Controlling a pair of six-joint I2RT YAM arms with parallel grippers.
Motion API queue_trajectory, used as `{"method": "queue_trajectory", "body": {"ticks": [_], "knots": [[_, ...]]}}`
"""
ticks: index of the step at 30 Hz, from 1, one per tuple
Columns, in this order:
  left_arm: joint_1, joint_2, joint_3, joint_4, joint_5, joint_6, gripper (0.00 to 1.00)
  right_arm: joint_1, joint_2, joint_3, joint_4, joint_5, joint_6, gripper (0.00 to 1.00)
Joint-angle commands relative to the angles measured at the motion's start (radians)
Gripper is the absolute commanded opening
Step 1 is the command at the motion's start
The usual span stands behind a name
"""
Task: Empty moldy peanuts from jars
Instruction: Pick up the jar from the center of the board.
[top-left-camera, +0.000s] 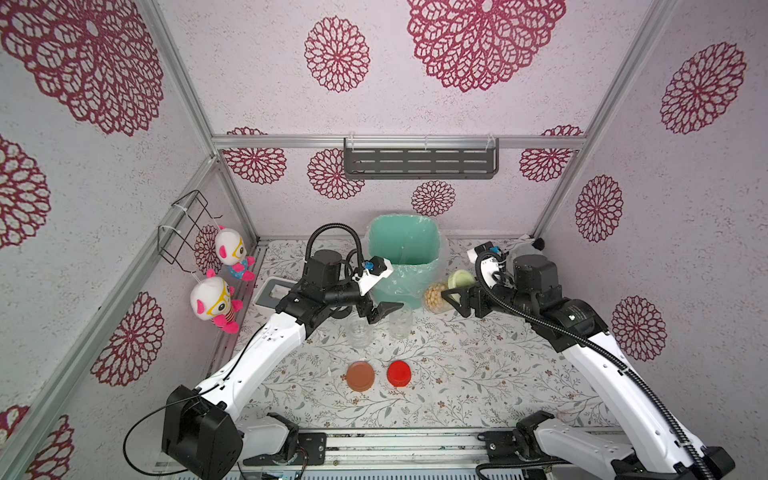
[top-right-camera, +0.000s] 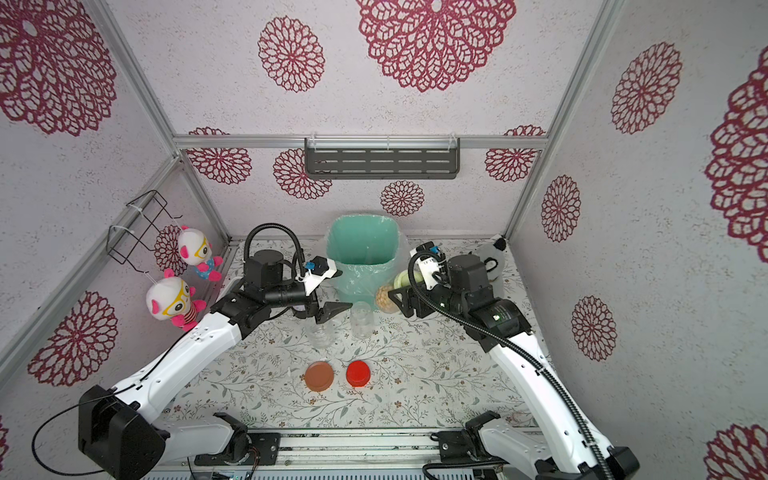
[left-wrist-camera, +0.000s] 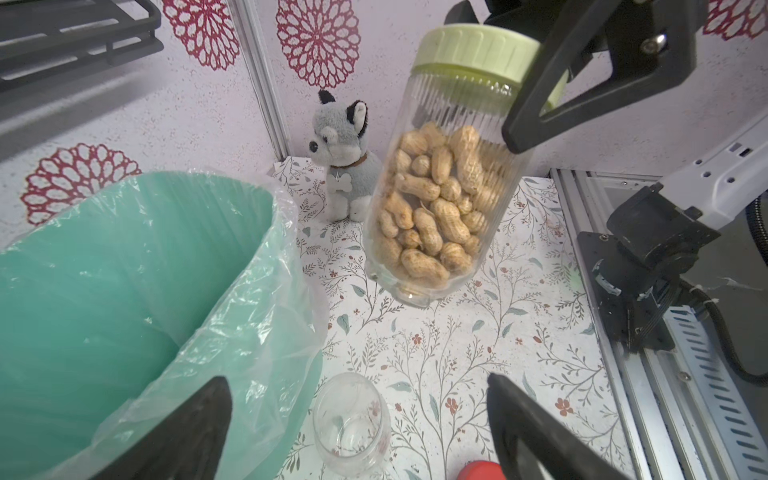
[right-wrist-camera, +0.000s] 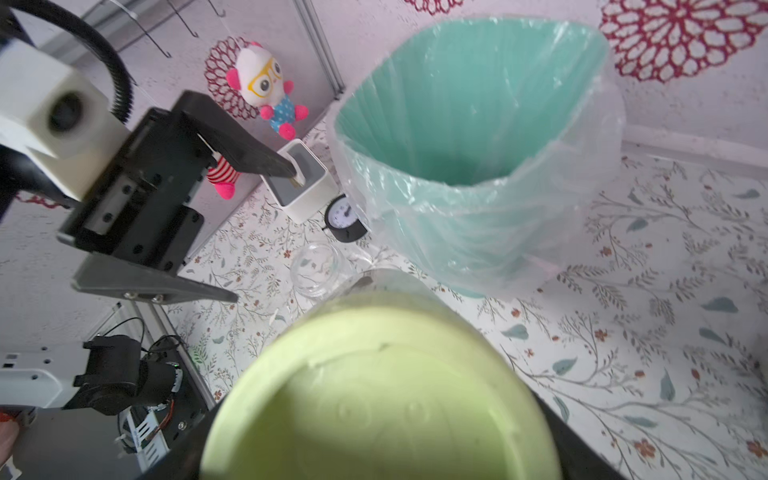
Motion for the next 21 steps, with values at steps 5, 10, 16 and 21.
{"method": "queue_trajectory", "body": {"ticks": [5, 10, 16, 21], "knots": [[-0.021, 0.026, 0.058, -0.005, 0.021, -0.047, 0.97, -0.008, 0.134, 0.191, 0.176, -0.187, -0.039, 0.0], [-0.035, 0.048, 0.081, 0.005, 0.001, -0.041, 0.97, -0.008, 0.217, 0.247, 0.231, -0.271, -0.008, 0.0], [-0.05, 0.075, 0.095, 0.009, -0.054, -0.016, 0.97, -0.009, 0.267, 0.262, 0.297, -0.327, 0.058, 0.0], [-0.068, 0.097, 0.11, 0.015, -0.114, 0.007, 0.97, -0.008, 0.282, 0.254, 0.35, -0.355, 0.11, 0.0]]}}
